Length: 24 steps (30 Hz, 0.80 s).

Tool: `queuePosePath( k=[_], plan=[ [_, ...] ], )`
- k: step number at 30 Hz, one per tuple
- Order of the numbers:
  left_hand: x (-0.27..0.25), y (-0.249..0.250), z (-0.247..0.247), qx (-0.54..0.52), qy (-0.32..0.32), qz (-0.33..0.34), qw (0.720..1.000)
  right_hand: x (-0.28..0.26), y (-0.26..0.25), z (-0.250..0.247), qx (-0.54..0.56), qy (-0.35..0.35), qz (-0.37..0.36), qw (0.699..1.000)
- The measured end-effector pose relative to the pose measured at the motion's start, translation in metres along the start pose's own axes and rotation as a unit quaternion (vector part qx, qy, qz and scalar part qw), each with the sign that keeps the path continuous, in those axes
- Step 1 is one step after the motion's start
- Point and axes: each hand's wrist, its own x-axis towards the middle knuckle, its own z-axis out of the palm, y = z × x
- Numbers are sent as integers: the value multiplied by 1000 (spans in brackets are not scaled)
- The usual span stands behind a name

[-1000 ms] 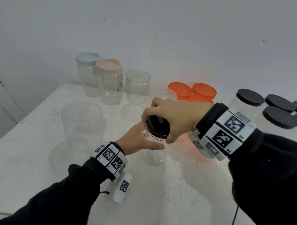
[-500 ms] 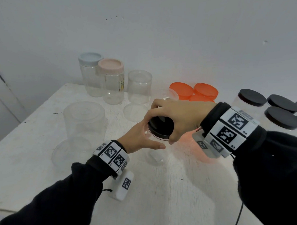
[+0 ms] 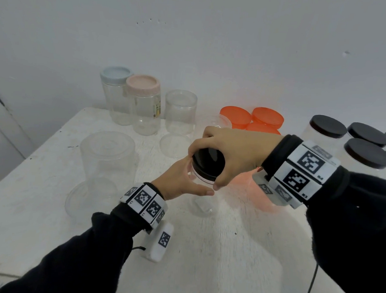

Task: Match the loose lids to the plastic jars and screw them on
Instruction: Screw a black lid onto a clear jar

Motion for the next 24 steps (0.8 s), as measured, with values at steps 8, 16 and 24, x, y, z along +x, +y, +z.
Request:
queuePosePath(
  k=[8,16,24],
  plan=[
    [-2,2,3,0,12,6,1000,-2,-9,4,-50,28,36,998],
    [-6,8,8,11,33,11,999,0,-15,11,-69,96,58,991],
    [-8,5,4,36,47,1,998,-2,-9,8,-78,38,14,996]
  ],
)
